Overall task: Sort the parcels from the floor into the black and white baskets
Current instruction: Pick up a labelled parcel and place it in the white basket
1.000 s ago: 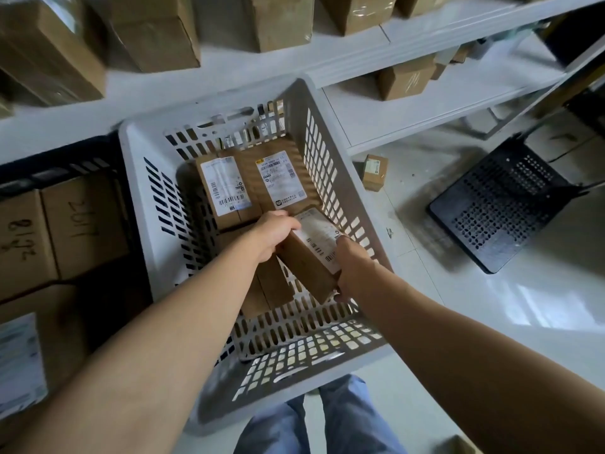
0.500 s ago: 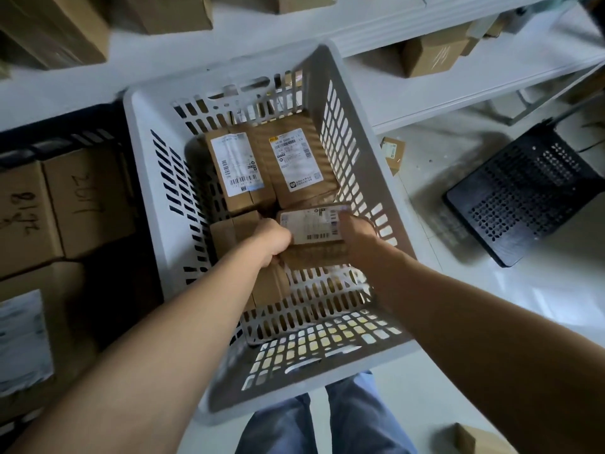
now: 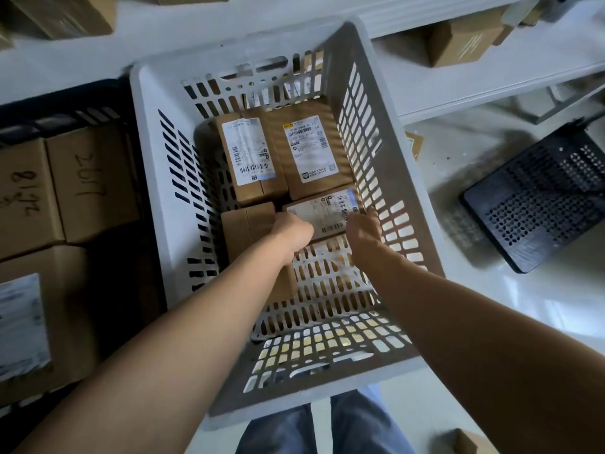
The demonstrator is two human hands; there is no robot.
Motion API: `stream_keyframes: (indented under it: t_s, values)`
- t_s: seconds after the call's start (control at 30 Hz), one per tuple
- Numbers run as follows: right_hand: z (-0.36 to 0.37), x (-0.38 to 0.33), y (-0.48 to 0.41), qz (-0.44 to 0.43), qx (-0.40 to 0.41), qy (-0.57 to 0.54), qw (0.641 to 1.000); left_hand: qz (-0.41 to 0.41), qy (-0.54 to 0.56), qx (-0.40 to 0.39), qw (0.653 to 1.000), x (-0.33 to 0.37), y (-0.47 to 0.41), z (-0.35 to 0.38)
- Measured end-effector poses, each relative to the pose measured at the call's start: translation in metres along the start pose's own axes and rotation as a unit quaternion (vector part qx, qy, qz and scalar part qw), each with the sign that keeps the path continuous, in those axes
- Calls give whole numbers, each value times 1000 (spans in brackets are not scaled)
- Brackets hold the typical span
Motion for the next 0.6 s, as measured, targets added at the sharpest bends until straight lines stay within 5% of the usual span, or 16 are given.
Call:
stream_keyframes:
  t_s: [0.13,0.17,0.23,0.37,0.43,0.5,0.53,0.6]
  values:
    - [2,4,14,55,58,-106,991,18,8,-4,1000,3,3,-7]
    - [1,4,20,-5,64,61,996,16,17,1,1000,3,3,-12]
    - [4,-1,27,-109,73,348,928,-1,45,8,999,3,5,-22]
    - [6,-17,45,-113,70,402,906,8,101,29,994,7,9,-40]
    - [-1,-26,56,-141,55,343,927,28,133,32,990,12,15,-47]
    - [-5,-33,62,-37,80,29,996,44,169,37,984,18,22,-55]
    - [-2,-42,66,51,57,-174,982,54,188,46,980,20,26,-60]
    - [-5,-54,67,26,50,-228,972,73,224,73,969,24,34,-71]
Point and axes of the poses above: each hand's wrist, its own y-axis away from the middle knuckle, its own z-axis out of the palm, x = y × z, the point moved 2 cm from there along -y, towards the middle knuckle, and after that the axes turned 6 degrees about x, right-handed, at the moved point
